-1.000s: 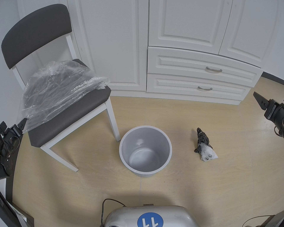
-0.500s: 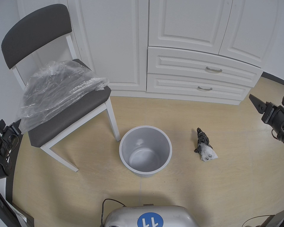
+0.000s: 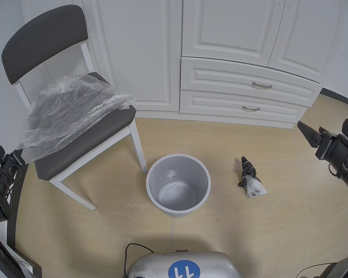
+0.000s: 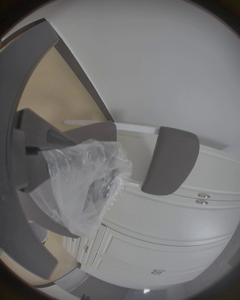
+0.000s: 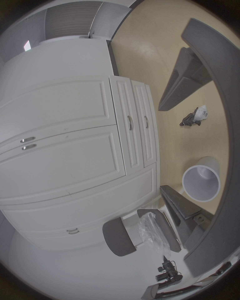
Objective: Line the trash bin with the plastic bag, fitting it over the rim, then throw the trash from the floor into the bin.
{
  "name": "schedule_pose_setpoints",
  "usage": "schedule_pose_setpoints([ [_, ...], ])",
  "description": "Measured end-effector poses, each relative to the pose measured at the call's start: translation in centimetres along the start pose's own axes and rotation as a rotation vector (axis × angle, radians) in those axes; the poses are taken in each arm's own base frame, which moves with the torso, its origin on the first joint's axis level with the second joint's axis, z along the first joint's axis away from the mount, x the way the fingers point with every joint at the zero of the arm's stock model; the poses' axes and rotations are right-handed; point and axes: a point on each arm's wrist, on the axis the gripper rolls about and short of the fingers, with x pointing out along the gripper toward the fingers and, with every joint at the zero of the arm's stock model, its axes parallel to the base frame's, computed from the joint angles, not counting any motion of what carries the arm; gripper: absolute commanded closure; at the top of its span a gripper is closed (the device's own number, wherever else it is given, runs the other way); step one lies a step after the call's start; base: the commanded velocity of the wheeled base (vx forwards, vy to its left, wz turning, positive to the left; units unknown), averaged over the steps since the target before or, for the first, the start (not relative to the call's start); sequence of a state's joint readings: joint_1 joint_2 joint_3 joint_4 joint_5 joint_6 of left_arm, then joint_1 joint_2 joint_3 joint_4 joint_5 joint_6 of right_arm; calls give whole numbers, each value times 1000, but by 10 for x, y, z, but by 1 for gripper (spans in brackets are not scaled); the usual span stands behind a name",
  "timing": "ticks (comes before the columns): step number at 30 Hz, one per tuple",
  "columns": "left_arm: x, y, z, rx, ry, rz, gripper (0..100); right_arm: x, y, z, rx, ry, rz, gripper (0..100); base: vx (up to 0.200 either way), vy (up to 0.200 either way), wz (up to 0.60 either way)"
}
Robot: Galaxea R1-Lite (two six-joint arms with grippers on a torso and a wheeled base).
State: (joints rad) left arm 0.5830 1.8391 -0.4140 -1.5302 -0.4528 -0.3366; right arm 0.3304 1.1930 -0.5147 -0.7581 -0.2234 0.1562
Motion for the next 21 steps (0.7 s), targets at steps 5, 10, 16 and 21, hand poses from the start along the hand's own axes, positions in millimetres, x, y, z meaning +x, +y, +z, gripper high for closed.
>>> schedule_pose_setpoints([
  [5,-10,-16,8,14,-18,-36,100,-5,1,-3,-46,13,8,0,0,0,0],
  [10,-21,-35,17,30,-48,-84,100,-11,0,-2,-59,3,12,0,0,0,0],
  [16,-36,-59,30,59,-96,-153,100,-19,-2,1,-82,-15,14,0,0,0,0],
  [21,-47,-72,36,126,-130,-191,100,-19,1,-2,-104,-3,32,0,0,0,0],
])
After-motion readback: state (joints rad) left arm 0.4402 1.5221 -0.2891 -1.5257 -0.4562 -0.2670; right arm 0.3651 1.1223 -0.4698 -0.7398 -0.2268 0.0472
